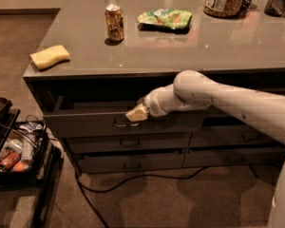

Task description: Open top drawer

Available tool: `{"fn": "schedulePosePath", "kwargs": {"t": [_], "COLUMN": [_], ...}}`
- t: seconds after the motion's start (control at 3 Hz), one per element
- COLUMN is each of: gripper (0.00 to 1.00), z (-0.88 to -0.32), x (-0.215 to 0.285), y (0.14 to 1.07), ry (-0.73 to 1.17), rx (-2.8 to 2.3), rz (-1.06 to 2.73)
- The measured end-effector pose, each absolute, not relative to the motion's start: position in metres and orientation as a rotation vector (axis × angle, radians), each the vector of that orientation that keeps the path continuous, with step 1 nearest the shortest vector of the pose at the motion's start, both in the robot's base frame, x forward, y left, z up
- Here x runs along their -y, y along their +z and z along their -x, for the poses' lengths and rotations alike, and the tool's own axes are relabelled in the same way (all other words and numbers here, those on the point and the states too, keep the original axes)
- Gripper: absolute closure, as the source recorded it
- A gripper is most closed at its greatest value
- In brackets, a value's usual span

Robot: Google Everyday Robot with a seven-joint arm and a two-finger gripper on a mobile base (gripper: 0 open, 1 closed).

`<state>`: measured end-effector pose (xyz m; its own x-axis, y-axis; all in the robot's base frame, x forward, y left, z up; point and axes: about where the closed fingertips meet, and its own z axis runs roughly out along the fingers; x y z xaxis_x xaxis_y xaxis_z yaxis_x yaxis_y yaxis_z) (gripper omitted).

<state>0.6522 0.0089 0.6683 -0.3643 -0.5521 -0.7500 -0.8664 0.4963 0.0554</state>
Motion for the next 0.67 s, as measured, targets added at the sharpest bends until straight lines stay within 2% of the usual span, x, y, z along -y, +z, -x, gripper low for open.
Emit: {"fn": "schedulePosePath", "kwargs": {"t": [0.33,0.67], "gripper": [0.0,0.0], "z": [-0.652,-0.633], "x": [-0.009,-0.003], "y": [0.669,0.666], "ry": [0.594,0.576], "rx": [-2.062,-2.069], "rz": [1.161,1.122]}}
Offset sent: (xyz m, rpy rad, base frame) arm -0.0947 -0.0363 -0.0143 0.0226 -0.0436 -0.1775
